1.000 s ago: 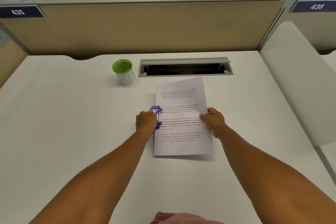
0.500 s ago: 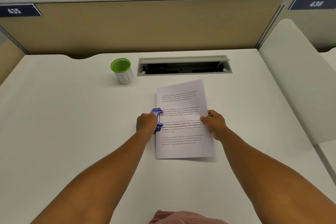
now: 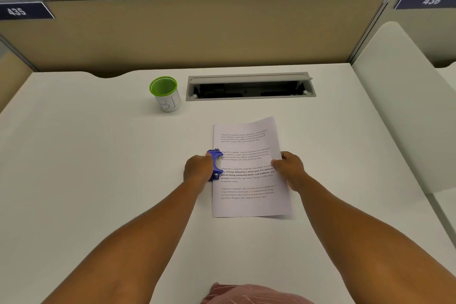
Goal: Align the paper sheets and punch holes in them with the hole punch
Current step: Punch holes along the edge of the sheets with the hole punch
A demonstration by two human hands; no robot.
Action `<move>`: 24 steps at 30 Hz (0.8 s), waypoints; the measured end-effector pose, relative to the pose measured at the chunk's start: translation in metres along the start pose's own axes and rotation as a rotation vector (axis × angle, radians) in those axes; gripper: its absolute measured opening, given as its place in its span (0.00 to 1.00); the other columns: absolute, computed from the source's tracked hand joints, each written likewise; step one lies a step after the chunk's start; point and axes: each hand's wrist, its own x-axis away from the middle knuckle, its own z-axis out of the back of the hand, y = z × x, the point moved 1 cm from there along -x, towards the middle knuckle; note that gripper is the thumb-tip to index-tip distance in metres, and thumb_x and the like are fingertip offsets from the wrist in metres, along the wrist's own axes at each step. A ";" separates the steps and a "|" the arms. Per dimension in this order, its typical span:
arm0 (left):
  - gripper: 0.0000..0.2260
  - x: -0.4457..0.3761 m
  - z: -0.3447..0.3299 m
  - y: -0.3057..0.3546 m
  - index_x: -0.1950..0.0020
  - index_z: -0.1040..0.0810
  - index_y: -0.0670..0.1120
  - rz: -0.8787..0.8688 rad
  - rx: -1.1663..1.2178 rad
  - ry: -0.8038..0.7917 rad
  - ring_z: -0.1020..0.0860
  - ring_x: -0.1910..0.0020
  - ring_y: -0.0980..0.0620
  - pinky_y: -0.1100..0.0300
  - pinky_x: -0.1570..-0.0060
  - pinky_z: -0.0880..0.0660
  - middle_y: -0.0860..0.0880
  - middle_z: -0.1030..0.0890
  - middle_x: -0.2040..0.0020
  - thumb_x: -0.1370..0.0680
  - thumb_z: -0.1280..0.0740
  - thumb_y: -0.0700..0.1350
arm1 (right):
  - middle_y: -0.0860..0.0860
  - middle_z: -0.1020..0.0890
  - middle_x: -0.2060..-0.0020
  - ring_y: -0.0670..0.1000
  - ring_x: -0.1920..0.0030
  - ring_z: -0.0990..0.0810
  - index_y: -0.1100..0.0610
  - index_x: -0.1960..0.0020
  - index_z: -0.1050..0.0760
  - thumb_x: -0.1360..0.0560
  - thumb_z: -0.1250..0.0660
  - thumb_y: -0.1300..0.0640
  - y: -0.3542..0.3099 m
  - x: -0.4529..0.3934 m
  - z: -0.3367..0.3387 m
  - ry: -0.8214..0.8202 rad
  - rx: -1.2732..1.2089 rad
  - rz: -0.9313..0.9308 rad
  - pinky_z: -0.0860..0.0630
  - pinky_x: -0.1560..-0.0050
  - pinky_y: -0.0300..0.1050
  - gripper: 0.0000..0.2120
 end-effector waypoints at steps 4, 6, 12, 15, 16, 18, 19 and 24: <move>0.14 0.001 0.002 0.001 0.56 0.25 0.43 0.007 0.009 -0.007 0.28 0.69 0.51 0.59 0.69 0.35 0.49 0.23 0.65 0.20 0.42 0.51 | 0.53 0.15 0.54 0.57 0.53 0.17 0.56 0.54 0.20 0.30 0.36 0.63 0.001 -0.003 0.000 0.022 0.074 0.017 0.19 0.48 0.52 0.09; 0.13 0.001 0.004 0.002 0.54 0.24 0.43 0.006 0.013 -0.006 0.28 0.69 0.52 0.59 0.70 0.35 0.49 0.23 0.65 0.20 0.42 0.51 | 0.51 0.16 0.58 0.56 0.55 0.18 0.56 0.57 0.20 0.30 0.37 0.61 0.000 -0.004 0.002 0.064 0.120 0.020 0.21 0.53 0.47 0.07; 0.14 -0.002 0.009 0.004 0.52 0.24 0.42 0.015 0.015 -0.011 0.28 0.69 0.52 0.60 0.70 0.35 0.49 0.24 0.65 0.20 0.41 0.52 | 0.52 0.24 0.64 0.53 0.59 0.29 0.56 0.62 0.25 0.30 0.40 0.60 0.003 -0.006 0.005 0.191 0.220 -0.015 0.33 0.65 0.42 0.06; 0.14 -0.002 0.008 0.005 0.58 0.25 0.44 0.011 0.019 -0.013 0.27 0.69 0.52 0.60 0.69 0.34 0.49 0.23 0.65 0.21 0.40 0.53 | 0.52 0.18 0.55 0.53 0.55 0.24 0.56 0.54 0.20 0.29 0.39 0.59 0.004 -0.008 0.002 0.190 0.258 -0.012 0.30 0.57 0.42 0.10; 0.15 -0.001 0.008 0.005 0.61 0.26 0.45 0.010 0.027 -0.016 0.27 0.69 0.51 0.60 0.69 0.33 0.49 0.23 0.66 0.21 0.40 0.54 | 0.51 0.18 0.51 0.54 0.51 0.22 0.55 0.50 0.20 0.29 0.39 0.59 0.004 -0.008 0.001 0.192 0.255 -0.014 0.28 0.54 0.42 0.12; 0.17 -0.002 0.008 0.005 0.66 0.27 0.46 0.005 0.047 -0.017 0.27 0.69 0.50 0.60 0.68 0.33 0.49 0.23 0.67 0.22 0.39 0.55 | 0.51 0.18 0.46 0.56 0.46 0.21 0.55 0.44 0.20 0.29 0.38 0.56 0.003 -0.008 -0.001 0.215 0.254 -0.014 0.24 0.49 0.46 0.16; 0.18 -0.003 0.008 0.005 0.67 0.28 0.46 0.002 0.053 -0.017 0.28 0.69 0.49 0.59 0.67 0.33 0.49 0.23 0.68 0.22 0.38 0.56 | 0.53 0.19 0.44 0.57 0.45 0.21 0.56 0.42 0.20 0.29 0.38 0.54 0.003 -0.008 -0.002 0.231 0.271 -0.010 0.23 0.47 0.48 0.17; 0.17 -0.006 0.009 -0.001 0.67 0.31 0.47 -0.003 0.065 -0.042 0.33 0.71 0.50 0.59 0.68 0.38 0.49 0.28 0.71 0.24 0.34 0.55 | 0.56 0.28 0.37 0.59 0.34 0.32 0.57 0.35 0.26 0.24 0.36 0.49 0.003 -0.001 -0.014 0.324 0.525 0.154 0.29 0.39 0.54 0.20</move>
